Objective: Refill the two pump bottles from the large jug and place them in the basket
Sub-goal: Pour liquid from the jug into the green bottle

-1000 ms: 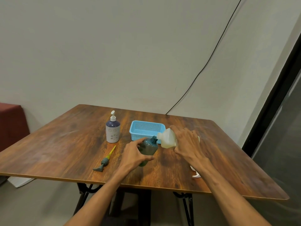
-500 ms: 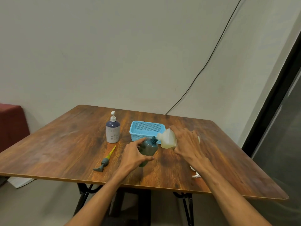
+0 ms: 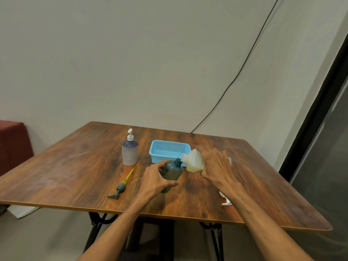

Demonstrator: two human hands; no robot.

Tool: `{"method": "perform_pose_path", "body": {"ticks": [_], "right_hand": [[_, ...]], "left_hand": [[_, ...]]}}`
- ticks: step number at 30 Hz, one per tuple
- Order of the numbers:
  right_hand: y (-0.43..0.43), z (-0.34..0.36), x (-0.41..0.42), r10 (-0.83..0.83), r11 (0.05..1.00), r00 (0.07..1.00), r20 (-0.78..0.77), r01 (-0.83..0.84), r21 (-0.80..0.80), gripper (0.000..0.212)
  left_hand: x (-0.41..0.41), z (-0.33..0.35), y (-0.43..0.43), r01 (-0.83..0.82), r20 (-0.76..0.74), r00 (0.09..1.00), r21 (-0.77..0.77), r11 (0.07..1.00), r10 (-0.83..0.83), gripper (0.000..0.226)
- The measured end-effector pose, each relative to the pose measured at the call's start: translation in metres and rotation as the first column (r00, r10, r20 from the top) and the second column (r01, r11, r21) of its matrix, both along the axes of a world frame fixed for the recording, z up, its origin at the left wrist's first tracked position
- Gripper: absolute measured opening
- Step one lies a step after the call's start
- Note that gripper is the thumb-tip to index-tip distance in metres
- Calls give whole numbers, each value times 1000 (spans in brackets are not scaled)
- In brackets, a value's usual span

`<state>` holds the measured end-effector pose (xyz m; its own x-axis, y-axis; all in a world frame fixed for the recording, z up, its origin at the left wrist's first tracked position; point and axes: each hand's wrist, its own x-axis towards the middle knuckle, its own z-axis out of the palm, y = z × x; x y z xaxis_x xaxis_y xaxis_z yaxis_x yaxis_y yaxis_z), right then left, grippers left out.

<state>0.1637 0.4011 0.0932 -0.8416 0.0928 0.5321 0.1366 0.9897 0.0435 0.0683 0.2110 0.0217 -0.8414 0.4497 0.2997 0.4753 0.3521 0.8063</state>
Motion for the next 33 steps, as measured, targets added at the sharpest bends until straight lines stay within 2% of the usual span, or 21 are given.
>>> {"method": "perform_pose_path", "body": {"ticks": [33], "right_hand": [[-3, 11, 6, -21, 1000, 999, 33, 20, 19, 69]], "left_hand": [[3, 5, 1, -1, -7, 1000, 22, 1000, 1, 91]]}}
